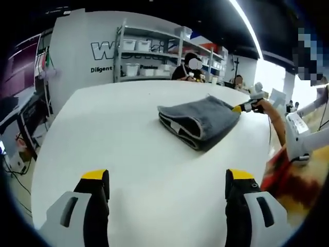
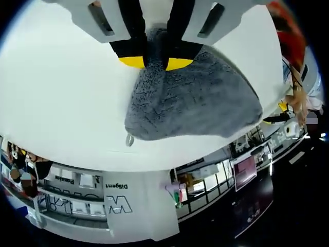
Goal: Fold the towel on the table until its edges align and the towel forms a compact rectangular stack.
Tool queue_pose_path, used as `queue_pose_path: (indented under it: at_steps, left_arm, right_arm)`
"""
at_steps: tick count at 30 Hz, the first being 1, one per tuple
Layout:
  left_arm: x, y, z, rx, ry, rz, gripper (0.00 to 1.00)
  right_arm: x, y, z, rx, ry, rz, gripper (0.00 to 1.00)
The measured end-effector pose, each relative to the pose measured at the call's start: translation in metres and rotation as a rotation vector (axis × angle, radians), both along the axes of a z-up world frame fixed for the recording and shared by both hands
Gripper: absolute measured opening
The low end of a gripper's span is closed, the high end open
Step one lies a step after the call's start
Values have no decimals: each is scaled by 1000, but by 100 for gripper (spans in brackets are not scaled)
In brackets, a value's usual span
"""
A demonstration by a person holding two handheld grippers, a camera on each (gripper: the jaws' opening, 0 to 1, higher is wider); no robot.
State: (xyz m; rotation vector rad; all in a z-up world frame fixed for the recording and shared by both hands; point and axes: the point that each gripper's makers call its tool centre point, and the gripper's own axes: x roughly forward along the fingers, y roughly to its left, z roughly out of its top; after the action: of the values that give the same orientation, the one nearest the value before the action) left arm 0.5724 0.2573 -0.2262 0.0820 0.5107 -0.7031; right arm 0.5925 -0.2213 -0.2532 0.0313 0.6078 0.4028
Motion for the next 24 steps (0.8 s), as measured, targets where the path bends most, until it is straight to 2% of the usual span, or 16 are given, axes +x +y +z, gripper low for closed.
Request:
queue_pose_path:
  at_steps: [12,14,18,24]
  left_arm:
    - [-5,-6,0,20,6,-16,92]
    - [-5,-5,0,22,7,-12,92]
    - [-6,-4,2,19,5,-6,92]
    - [-7,-5,2,24,9,-10,91]
  right_arm:
    - [-4,-39,-2,16,14,-57,9]
    - [-4,-44,-2,1,11,-62,9]
    - [-3,-62,-1,-85,13,-66,9]
    - [-1,-82,0,-143,26,-91,9]
